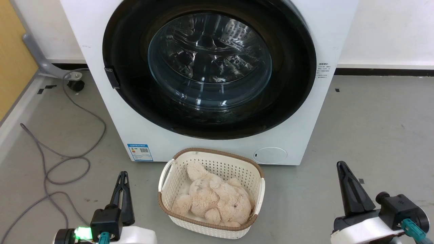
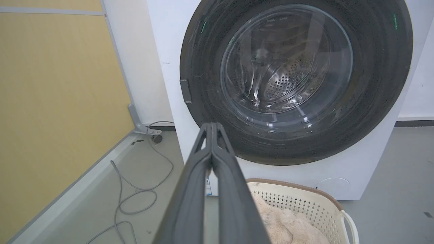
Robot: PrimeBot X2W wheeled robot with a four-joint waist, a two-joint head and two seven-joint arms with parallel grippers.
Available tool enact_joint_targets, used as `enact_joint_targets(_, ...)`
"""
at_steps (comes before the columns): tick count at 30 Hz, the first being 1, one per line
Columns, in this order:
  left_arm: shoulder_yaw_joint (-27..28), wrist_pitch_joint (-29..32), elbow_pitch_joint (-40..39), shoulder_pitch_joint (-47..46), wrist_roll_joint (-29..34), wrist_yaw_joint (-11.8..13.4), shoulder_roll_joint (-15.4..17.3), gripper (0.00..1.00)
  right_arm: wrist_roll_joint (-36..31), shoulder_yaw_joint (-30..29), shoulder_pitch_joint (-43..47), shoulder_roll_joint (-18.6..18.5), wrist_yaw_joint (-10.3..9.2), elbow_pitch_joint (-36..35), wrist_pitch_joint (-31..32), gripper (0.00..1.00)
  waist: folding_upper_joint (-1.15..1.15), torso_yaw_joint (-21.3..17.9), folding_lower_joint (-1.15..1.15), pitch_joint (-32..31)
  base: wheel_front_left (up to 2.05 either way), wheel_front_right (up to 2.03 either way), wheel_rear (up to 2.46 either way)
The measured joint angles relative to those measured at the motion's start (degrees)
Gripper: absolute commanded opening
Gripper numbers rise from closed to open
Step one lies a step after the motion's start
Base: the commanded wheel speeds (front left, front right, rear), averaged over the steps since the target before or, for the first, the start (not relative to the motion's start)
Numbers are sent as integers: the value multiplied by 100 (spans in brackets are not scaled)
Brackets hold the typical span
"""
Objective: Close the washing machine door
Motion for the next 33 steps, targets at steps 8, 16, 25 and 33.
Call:
enact_joint_targets(8,26,83,-12,-1,1,-80,-13,0,-33,-5,0,0,0,-23,98,0,0,9,0,3,0,0,0)
enact_joint_targets(16,56,182,-38,-2,7,-151,-25,0,-48,-8,0,0,0,-53,192,0,0,18,0,7,0,0,0)
enact_joint_targets(25,90,289,-67,-5,8,-252,-34,0,-94,-13,0,0,0,-96,299,0,0,29,0,10,0,0,0)
enact_joint_targets(33,130,387,-90,-8,8,-313,-45,0,-110,-16,0,0,0,-127,397,0,0,38,0,13,0,0,0)
